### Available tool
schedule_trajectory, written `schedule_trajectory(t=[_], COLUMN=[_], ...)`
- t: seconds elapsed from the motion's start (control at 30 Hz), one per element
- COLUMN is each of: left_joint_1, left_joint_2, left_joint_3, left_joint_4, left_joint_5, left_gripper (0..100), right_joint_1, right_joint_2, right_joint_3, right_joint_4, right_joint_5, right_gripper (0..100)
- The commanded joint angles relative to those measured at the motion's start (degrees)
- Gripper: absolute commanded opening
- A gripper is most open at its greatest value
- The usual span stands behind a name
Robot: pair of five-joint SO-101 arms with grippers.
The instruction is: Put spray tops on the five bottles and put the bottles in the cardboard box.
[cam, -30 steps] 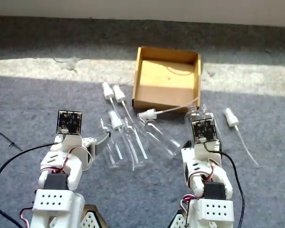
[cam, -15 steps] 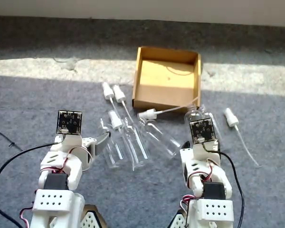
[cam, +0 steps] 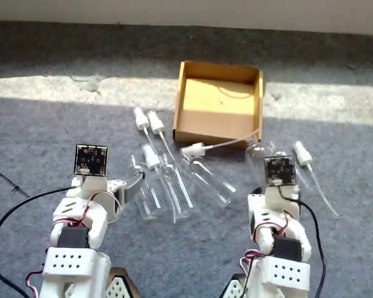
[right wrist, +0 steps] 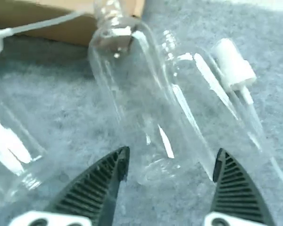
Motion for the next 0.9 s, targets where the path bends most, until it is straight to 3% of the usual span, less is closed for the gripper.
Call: schedule_trajectory(t=[0.0, 0.33, 0.47, 0.57, 0.87], left_joint_1=[-0.40, -0.40, -0.40, -0.40, -0.40], left_joint_2=[0.48, 0.48, 0.48, 0.48, 0.48], left_joint_3=[0.92, 0.92, 0.92, 0.92, 0.92], left_joint_4=[1.85, 1.85, 1.85, 1.85, 1.85], left_joint_5=[-0.53, -0.53, -0.53, -0.53, -0.53], left_gripper=[34, 34, 34, 34, 34], right_joint_1=[1.71, -3.74, -8.57, -12.35, -15.78], right_joint_2=[3.12, 37.49, 52.70, 60.88, 69.93], right_joint_3=[-15.69, -57.71, -69.85, -76.18, -76.44], right_joint_4=[6.99, 25.10, 34.42, 37.05, 31.78], right_joint_5=[-1.32, 5.54, 7.91, 9.58, 9.93], right_gripper=[25.7, 26.2, 33.6, 39.2, 39.6])
